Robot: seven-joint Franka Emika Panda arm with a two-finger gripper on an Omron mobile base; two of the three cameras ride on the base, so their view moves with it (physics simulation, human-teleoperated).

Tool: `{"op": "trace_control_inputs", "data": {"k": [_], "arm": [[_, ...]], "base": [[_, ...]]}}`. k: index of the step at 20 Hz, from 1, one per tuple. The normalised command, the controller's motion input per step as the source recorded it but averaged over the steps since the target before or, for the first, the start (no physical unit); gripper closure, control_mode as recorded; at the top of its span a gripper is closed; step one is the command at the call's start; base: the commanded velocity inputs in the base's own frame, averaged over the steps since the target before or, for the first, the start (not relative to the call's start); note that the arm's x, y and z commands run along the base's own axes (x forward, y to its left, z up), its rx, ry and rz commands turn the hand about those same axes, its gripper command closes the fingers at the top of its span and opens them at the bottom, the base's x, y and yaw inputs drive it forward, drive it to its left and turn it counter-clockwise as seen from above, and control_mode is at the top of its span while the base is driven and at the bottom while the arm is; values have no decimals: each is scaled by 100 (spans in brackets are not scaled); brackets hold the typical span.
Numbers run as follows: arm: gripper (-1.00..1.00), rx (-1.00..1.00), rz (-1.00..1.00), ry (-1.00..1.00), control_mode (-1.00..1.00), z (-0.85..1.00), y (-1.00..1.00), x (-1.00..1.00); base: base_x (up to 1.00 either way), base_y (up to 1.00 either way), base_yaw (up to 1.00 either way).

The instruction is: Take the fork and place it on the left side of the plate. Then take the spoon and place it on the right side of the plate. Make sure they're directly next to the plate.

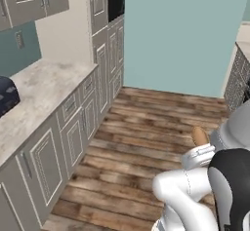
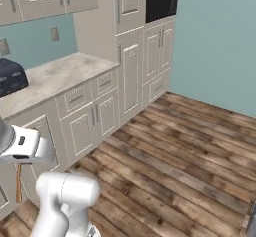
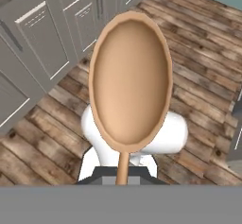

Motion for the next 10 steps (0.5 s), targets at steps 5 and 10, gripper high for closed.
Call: {"op": "trace_control_inputs", "data": {"k": [5, 10], "arm": [[100, 0, 0, 0, 100, 0, 0, 0], [100, 0, 0, 0, 100, 0, 0, 0]], "base": [[-100, -30, -30], [-89, -50, -22]]}}
